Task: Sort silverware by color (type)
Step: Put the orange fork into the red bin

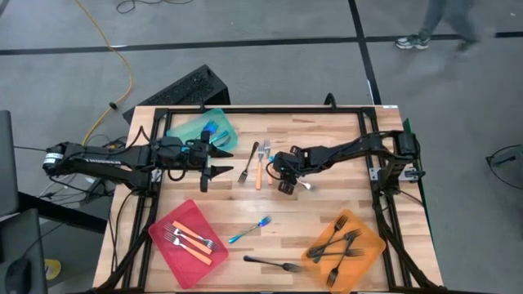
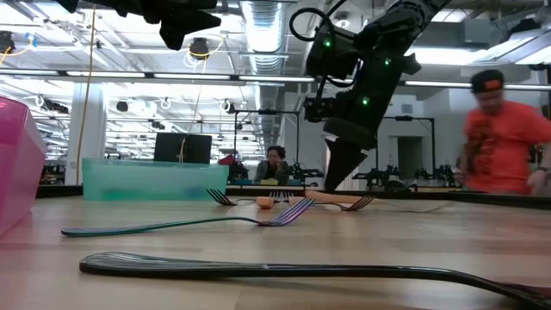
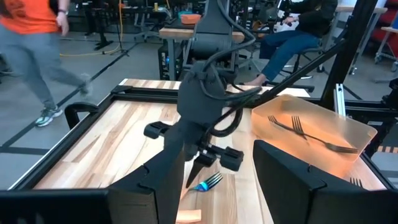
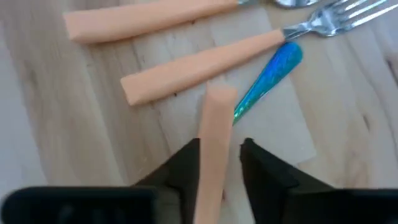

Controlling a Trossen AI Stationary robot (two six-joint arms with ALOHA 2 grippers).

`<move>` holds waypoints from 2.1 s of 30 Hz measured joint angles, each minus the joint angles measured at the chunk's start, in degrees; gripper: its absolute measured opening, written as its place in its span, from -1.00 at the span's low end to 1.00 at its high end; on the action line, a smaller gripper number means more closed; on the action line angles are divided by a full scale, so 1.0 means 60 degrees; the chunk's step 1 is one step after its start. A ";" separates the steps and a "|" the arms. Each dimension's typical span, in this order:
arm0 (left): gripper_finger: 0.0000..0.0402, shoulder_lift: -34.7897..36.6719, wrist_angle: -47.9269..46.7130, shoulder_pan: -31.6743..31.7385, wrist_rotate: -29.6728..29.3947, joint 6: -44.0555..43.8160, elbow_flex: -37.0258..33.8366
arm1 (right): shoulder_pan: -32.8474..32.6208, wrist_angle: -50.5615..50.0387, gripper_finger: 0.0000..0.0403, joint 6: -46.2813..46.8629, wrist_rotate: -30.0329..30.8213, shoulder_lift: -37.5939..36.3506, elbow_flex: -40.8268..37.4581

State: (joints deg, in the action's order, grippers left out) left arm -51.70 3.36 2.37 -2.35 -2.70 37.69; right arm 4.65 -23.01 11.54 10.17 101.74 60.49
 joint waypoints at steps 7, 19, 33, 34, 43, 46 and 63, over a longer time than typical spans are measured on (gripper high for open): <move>-0.12 0.0000 -0.0113 0.0000 -0.0004 0.0000 0.0000 | 0.0103 -0.1486 0.11 -0.0592 -0.0763 -0.0133 -0.0018; -0.12 0.0000 -0.0238 0.0002 -0.0004 -0.0004 0.0000 | 0.0319 -0.1553 0.07 -0.0852 -0.0885 -0.0058 -0.0408; -0.12 0.0000 -0.0241 0.0000 -0.0004 -0.0015 0.0004 | 0.0654 -0.1406 -0.36 0.0277 -0.1034 -0.0067 -0.0761; -0.12 0.0000 -0.0244 0.0000 -0.0004 -0.0015 0.0004 | 0.0656 -0.1411 -0.46 0.0488 -0.0947 -0.0065 -0.0761; -0.12 0.0000 -0.0200 0.0000 -0.0006 -0.0136 0.0004 | 0.0689 -0.1041 -0.69 0.0890 -0.0661 -0.0249 -0.0821; -0.12 0.0000 0.0033 0.0000 -0.0113 -0.0178 0.0004 | 0.0702 -0.0359 -0.69 0.0914 -0.0195 -0.0699 -0.0839; -0.12 -0.0004 0.6096 0.0781 0.0001 -0.1409 -0.2750 | 0.0092 0.7581 -0.69 -0.1774 -0.0338 -0.2863 -0.0790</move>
State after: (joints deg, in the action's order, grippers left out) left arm -51.72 39.93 7.06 -2.34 -11.15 21.19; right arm 5.21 22.47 0.90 8.15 84.57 55.75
